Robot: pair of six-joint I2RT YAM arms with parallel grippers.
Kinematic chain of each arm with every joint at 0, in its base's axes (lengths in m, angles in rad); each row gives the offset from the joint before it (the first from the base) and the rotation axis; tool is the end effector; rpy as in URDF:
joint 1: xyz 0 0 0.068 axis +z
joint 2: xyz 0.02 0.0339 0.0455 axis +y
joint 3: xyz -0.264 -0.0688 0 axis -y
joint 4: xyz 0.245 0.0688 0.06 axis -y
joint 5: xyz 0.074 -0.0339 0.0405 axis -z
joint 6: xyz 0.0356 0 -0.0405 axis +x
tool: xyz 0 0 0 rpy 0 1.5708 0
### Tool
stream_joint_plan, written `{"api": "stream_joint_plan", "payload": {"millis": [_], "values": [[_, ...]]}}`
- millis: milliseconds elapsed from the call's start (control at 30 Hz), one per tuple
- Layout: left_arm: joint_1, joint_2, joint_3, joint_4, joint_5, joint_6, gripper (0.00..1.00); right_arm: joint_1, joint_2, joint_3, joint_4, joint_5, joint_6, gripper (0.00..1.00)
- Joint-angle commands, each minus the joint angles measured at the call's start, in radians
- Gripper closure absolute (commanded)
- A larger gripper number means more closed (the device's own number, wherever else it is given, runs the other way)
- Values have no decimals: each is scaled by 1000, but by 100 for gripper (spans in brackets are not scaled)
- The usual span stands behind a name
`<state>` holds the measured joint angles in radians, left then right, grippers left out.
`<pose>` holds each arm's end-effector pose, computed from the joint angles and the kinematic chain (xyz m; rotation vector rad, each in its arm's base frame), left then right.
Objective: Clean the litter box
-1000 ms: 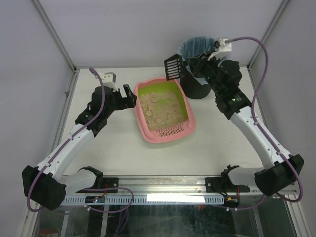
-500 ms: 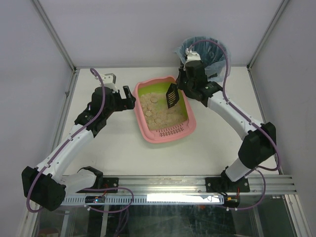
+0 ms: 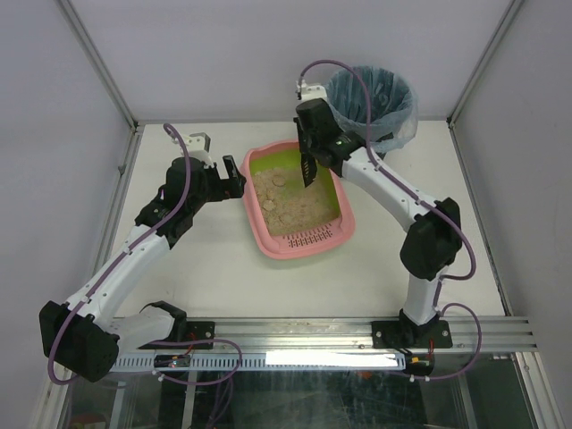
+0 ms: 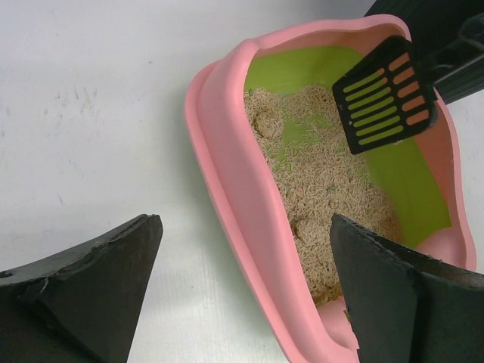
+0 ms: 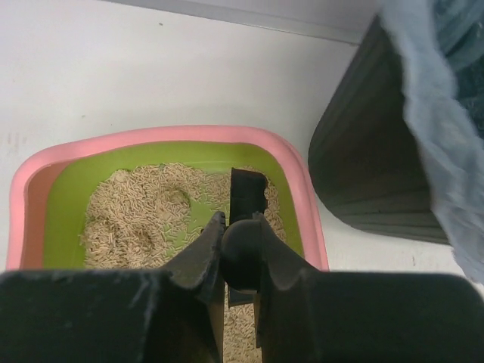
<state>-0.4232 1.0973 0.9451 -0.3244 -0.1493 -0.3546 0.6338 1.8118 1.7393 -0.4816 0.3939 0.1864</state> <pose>0.2282 -0.0970 0.3205 -0.0231 2.0579 -0.3326 0.3486 0.2393 0.3557 -0.2344 2.0659 0.0809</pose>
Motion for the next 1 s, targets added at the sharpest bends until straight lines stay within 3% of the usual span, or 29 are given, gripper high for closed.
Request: {"api": "stream_joint_plan", "payload": {"millis": [0, 367, 967], "values": [[10, -24, 30, 28, 8, 9, 1, 59, 85, 122, -8, 130, -175, 100], [10, -28, 28, 28, 9, 6, 1, 56, 262, 277, -66, 143, -199, 100], [11, -21, 28, 29, 15, 3, 1, -38, 322, 324, -135, -175, 78, 100]]}}
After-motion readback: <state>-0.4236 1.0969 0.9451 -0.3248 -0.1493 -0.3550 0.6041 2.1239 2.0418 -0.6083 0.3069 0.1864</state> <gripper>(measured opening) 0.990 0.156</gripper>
